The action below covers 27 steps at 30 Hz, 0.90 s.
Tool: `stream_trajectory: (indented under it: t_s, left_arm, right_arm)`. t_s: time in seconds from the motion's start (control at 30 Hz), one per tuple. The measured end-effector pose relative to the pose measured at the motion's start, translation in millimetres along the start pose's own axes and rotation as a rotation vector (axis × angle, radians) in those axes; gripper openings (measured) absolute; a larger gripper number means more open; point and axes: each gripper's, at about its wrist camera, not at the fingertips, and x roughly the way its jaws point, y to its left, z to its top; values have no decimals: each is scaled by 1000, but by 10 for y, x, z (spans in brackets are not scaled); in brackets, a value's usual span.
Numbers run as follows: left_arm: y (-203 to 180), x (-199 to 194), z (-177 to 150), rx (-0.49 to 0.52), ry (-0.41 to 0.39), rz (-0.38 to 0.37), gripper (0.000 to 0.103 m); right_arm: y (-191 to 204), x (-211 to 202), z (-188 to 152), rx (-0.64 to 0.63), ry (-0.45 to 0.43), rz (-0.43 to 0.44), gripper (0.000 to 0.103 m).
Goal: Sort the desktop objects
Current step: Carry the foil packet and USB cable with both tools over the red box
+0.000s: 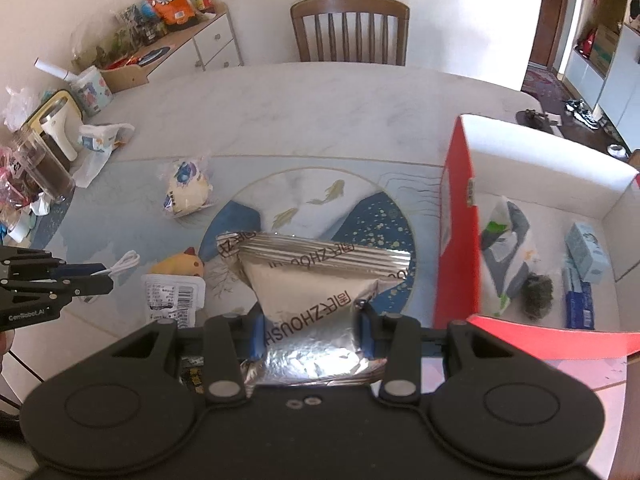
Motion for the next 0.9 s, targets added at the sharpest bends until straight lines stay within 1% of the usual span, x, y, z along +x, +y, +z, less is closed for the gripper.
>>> stream_trajectory:
  t_s: [0.27,0.5,0.73,0.9]
  left_arm:
    - [-310,-4,233,54,-31,-52,15]
    - [-666,62,434,111,-52,-92,15]
    - [-1064,167,596,163,-66,-125,15]
    - [-1366,303,692,196,-60,-149,15]
  right_arm:
    - [-221,-240,2,35,-31,-10,41]
    - [-485,-449,-30,57,-42,-41,41]
    - [-778,-616,-129,80,-51,-48,41]
    - [-1010,-709,-214,97,-56,-53,41]
